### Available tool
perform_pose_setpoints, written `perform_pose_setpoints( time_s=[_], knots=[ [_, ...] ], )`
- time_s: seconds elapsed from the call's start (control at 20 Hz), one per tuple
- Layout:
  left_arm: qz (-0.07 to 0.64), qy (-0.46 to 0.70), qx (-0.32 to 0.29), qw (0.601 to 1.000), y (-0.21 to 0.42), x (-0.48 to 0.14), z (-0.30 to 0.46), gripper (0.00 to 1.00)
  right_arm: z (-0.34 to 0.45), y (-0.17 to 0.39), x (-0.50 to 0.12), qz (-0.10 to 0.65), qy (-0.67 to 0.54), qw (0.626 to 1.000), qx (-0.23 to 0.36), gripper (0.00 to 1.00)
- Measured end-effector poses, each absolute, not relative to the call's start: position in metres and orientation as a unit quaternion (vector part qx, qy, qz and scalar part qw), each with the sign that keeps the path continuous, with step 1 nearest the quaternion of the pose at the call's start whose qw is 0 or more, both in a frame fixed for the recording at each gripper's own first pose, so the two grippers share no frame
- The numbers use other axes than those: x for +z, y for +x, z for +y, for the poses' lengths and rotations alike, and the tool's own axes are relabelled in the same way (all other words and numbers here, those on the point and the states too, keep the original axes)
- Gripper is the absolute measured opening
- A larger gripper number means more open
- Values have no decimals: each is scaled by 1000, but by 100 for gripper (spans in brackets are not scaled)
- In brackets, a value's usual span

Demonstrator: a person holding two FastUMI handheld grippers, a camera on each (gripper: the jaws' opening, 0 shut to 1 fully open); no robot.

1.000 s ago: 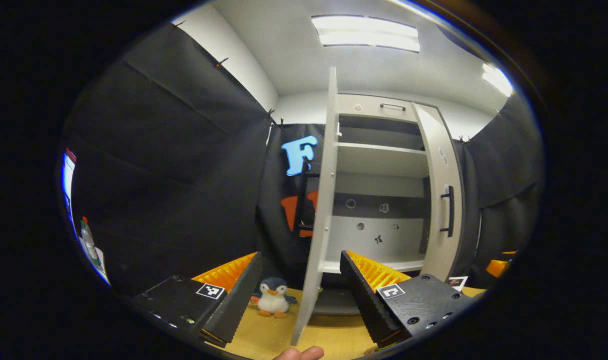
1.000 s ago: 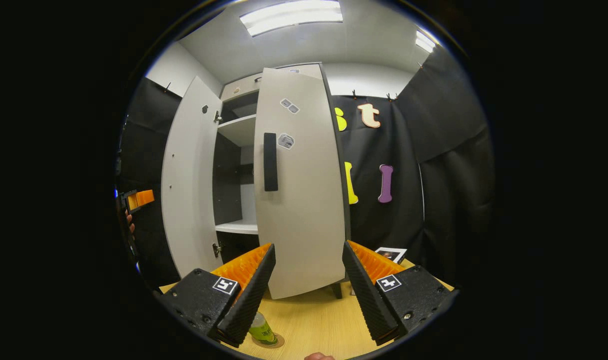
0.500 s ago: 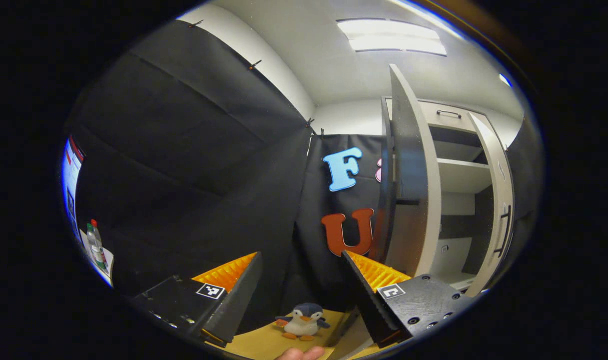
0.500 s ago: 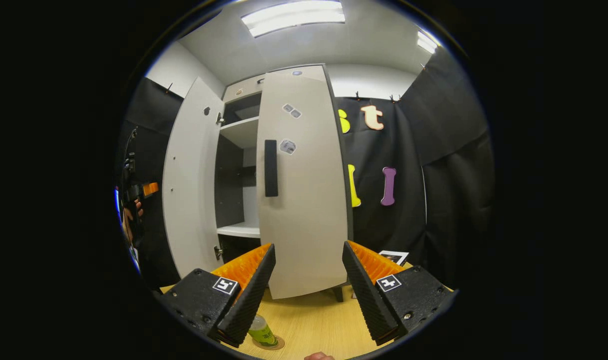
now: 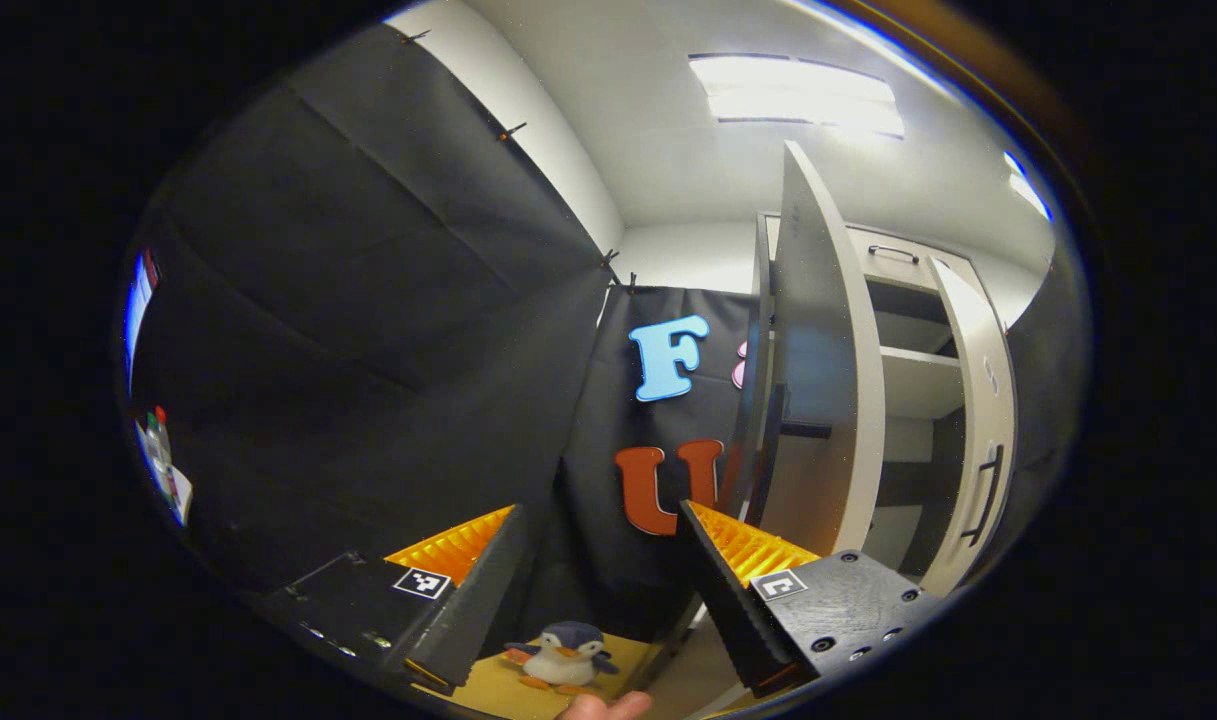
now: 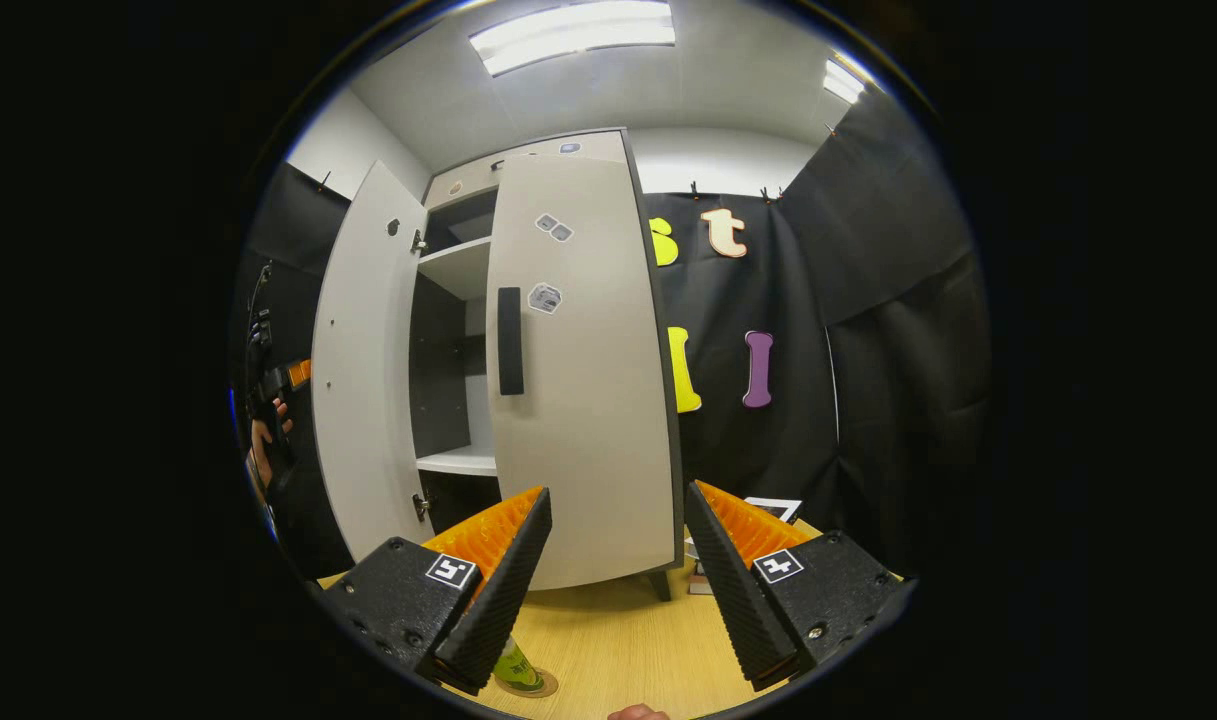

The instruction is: Grasp the bottle in the cabinet with the left hand and place it on the coaster, then close the right door with the right hand and the left door with the left hand.

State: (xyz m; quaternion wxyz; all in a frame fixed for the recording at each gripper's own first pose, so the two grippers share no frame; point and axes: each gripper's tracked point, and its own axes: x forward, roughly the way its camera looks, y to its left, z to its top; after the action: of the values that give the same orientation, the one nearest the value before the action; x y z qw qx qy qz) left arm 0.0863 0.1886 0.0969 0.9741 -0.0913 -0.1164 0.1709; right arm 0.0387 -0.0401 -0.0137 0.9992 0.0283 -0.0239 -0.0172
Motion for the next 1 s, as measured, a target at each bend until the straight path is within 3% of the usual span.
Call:
perform_pose_setpoints(
  time_s=[0.2,0.25,0.6,1.0],
  knots=[
    [-111,-111,138,978,87,95,158,93,-36,39,-11,-27,29,999,-11,83],
    [-111,-105,132,979,89,95,147,99,-36,38,-10,-28,27,999,-11,83],
    [-111,-97,46,988,114,99,67,99,-57,23,-15,-20,26,999,-38,83],
    [-108,-54,40,992,112,100,60,99,-85,8,-16,-22,30,996,-81,83]
  ],
)
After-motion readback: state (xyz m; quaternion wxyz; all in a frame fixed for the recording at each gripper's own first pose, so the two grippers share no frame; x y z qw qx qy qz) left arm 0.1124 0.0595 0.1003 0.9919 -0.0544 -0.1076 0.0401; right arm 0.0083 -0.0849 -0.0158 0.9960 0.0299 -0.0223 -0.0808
